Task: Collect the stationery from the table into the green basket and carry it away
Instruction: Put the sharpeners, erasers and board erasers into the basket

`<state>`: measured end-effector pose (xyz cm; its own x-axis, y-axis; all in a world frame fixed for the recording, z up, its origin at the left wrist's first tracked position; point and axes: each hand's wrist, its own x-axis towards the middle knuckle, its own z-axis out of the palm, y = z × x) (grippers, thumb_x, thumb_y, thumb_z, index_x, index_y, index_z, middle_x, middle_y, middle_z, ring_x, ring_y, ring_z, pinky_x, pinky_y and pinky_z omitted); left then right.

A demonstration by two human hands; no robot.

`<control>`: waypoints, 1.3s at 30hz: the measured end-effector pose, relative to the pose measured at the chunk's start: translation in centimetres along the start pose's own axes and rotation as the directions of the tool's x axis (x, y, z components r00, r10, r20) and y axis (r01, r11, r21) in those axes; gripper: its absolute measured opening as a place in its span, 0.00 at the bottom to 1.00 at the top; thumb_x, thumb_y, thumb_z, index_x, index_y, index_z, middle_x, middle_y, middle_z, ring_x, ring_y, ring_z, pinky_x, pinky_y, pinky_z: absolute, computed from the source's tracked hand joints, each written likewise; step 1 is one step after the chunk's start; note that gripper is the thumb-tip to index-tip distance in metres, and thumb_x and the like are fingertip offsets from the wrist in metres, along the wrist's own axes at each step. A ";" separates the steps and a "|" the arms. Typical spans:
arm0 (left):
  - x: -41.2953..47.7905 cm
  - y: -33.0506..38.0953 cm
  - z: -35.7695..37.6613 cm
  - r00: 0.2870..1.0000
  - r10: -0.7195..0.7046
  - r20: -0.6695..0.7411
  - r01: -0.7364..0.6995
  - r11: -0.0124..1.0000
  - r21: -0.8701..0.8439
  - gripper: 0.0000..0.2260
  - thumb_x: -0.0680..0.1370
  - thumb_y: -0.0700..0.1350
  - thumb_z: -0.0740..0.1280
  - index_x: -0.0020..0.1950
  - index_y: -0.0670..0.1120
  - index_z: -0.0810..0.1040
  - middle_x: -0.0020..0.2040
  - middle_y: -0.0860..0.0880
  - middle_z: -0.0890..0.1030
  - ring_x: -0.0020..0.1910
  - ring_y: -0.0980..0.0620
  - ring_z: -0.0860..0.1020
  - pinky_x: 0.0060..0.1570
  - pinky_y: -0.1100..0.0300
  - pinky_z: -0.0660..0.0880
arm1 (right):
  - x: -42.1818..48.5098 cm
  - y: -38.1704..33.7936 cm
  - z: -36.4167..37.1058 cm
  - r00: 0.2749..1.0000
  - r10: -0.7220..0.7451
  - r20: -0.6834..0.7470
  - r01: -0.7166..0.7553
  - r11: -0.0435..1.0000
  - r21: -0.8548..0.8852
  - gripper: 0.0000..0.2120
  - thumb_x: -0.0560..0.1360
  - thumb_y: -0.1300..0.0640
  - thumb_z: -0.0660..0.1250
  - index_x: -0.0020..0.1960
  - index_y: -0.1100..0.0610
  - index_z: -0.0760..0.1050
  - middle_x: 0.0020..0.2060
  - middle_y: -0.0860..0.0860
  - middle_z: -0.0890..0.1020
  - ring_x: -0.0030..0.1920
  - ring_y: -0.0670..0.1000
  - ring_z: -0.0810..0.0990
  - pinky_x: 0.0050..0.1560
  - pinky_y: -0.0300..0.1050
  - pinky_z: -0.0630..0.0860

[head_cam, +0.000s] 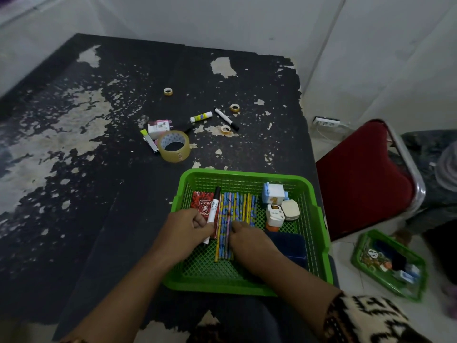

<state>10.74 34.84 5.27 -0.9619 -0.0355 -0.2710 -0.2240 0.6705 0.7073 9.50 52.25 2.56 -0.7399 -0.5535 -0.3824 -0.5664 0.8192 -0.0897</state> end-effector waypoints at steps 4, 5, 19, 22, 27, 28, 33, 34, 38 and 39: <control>-0.2 0.1 0.0 1.000 0.003 0.004 -0.003 1.000 -0.005 0.11 0.76 0.47 0.73 0.35 0.47 0.77 0.28 0.52 0.78 0.26 0.63 0.74 0.31 0.64 0.70 | -0.3 0.1 -0.1 0.999 0.048 -0.024 -0.047 0.999 0.026 0.15 0.77 0.66 0.62 0.63 0.65 0.75 0.61 0.60 0.72 0.58 0.58 0.75 0.52 0.53 0.78; -0.2 0.1 0.0 1.000 0.002 0.002 -0.002 1.000 -0.008 0.10 0.76 0.47 0.73 0.36 0.47 0.78 0.28 0.53 0.78 0.26 0.63 0.74 0.31 0.63 0.71 | -0.3 0.1 0.0 0.998 0.041 -0.038 -0.041 0.999 0.019 0.15 0.77 0.66 0.62 0.63 0.65 0.75 0.61 0.60 0.73 0.59 0.58 0.75 0.52 0.53 0.77; -0.2 0.1 0.2 1.000 0.011 0.023 -0.011 1.000 0.017 0.09 0.76 0.48 0.72 0.38 0.46 0.78 0.34 0.50 0.79 0.32 0.55 0.76 0.37 0.56 0.77 | -0.9 1.1 -0.1 0.992 0.105 -0.074 -0.103 0.994 0.038 0.14 0.76 0.67 0.63 0.62 0.64 0.72 0.62 0.61 0.72 0.56 0.60 0.77 0.53 0.54 0.76; -0.2 0.1 0.2 1.000 0.006 0.026 -0.007 0.999 0.037 0.09 0.76 0.49 0.72 0.38 0.47 0.78 0.34 0.50 0.80 0.33 0.53 0.77 0.38 0.53 0.78 | -0.8 1.3 -0.1 0.993 0.103 -0.065 -0.099 0.993 0.064 0.13 0.77 0.65 0.63 0.61 0.64 0.73 0.60 0.60 0.73 0.56 0.60 0.77 0.52 0.54 0.76; -0.1 -0.2 0.3 1.000 0.000 0.030 -0.001 0.998 0.062 0.09 0.75 0.50 0.73 0.38 0.48 0.78 0.34 0.50 0.81 0.34 0.53 0.79 0.38 0.52 0.79 | -0.6 1.3 0.6 0.989 0.102 -0.106 -0.104 0.995 -0.013 0.12 0.78 0.61 0.61 0.61 0.63 0.73 0.59 0.61 0.74 0.58 0.60 0.74 0.59 0.54 0.71; 0.0 -0.2 0.4 1.000 -0.004 0.030 0.002 0.998 0.063 0.09 0.75 0.50 0.73 0.38 0.49 0.78 0.34 0.50 0.81 0.34 0.53 0.80 0.38 0.51 0.79 | -0.6 1.3 0.8 0.990 0.099 -0.100 -0.103 0.994 -0.031 0.12 0.78 0.61 0.60 0.61 0.62 0.73 0.58 0.61 0.75 0.57 0.60 0.74 0.60 0.54 0.70; 0.0 -0.4 0.4 0.999 -0.013 0.040 0.010 0.998 0.065 0.09 0.75 0.51 0.73 0.38 0.49 0.79 0.34 0.51 0.81 0.34 0.53 0.79 0.38 0.52 0.79 | -0.4 1.3 1.0 0.989 0.085 -0.118 -0.090 0.995 -0.039 0.13 0.78 0.59 0.61 0.62 0.61 0.72 0.57 0.60 0.75 0.58 0.60 0.74 0.61 0.55 0.69; 0.0 -0.4 0.4 0.999 -0.012 0.038 0.010 0.998 0.060 0.09 0.75 0.50 0.73 0.38 0.48 0.79 0.33 0.51 0.81 0.33 0.54 0.79 0.37 0.54 0.78 | -0.3 1.1 1.0 0.988 0.066 -0.141 -0.070 0.997 -0.028 0.14 0.78 0.59 0.61 0.63 0.61 0.71 0.57 0.59 0.75 0.58 0.60 0.74 0.61 0.54 0.70; 0.0 -0.2 0.4 0.999 -0.009 0.033 0.008 0.999 0.046 0.09 0.75 0.49 0.73 0.38 0.47 0.79 0.33 0.49 0.81 0.31 0.54 0.77 0.34 0.56 0.75 | 0.1 0.4 1.3 0.988 -0.054 -0.143 0.052 0.998 -0.019 0.14 0.77 0.60 0.61 0.61 0.61 0.74 0.56 0.58 0.76 0.57 0.58 0.75 0.58 0.54 0.73; 0.0 -0.1 0.3 0.999 -0.009 0.034 0.008 0.999 0.048 0.09 0.76 0.49 0.73 0.38 0.46 0.79 0.33 0.49 0.81 0.31 0.54 0.77 0.33 0.56 0.75 | 0.2 0.4 1.4 0.991 -0.062 -0.120 0.059 0.998 -0.027 0.13 0.77 0.61 0.61 0.60 0.62 0.76 0.56 0.58 0.76 0.57 0.58 0.75 0.58 0.54 0.74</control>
<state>10.86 34.99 4.95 -0.9540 -0.0166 -0.2995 -0.2236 0.7048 0.6732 9.66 52.68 1.18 -0.7416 -0.6172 -0.2629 -0.6189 0.7807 -0.0870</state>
